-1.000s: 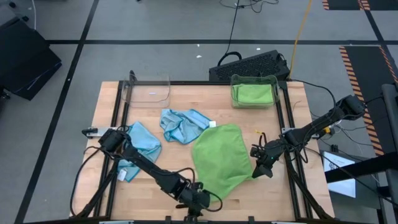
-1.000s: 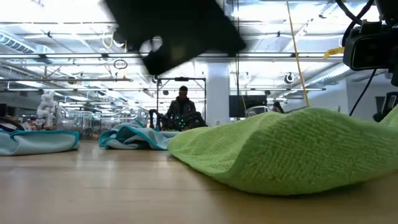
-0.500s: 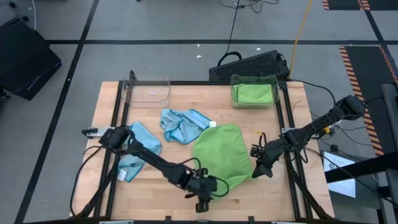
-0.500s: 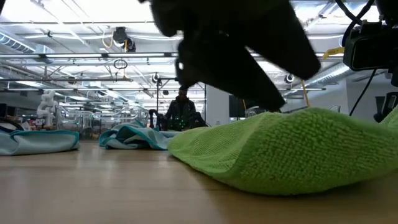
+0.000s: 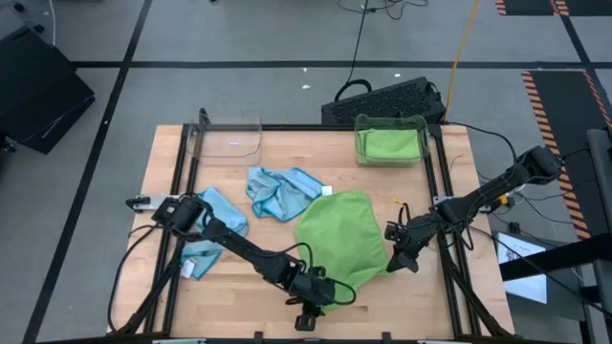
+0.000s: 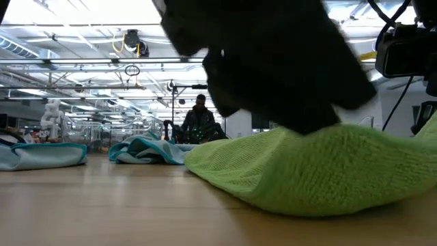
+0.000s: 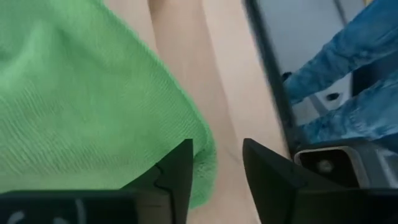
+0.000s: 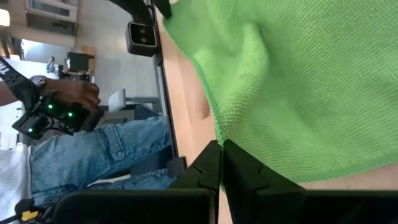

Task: Sort microfiber towel by color & place in baskets
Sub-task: Fold the green towel

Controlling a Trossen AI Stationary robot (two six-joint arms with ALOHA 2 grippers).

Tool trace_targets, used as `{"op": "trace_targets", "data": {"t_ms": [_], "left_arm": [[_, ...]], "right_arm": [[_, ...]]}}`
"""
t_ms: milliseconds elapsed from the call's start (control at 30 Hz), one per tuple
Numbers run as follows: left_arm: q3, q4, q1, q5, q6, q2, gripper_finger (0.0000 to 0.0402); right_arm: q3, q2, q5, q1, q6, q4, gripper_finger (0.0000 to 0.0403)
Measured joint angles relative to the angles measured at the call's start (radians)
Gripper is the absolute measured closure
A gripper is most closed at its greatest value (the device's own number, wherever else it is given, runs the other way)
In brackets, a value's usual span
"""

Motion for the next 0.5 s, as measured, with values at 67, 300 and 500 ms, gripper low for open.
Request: {"op": "trace_targets", "data": {"t_ms": [67, 300, 500], "left_arm": [[-0.002, -0.008, -0.002, -0.011, 0.002, 0.005, 0.0271], [-0.001, -0.008, 0.009, -0.008, 0.043, 0.019, 0.0291], [-0.001, 0.001, 0.015, 0.007, 0.045, 0.021, 0.0299]], "right_arm": [[0.000, 0.000, 0.000, 0.000, -0.003, -0.002, 0.0397], [0.000, 0.000, -0.003, 0.000, -0.009, -0.001, 0.0397], [0.000, 0.000, -0.004, 0.000, -0.010, -0.001, 0.0397]]}}
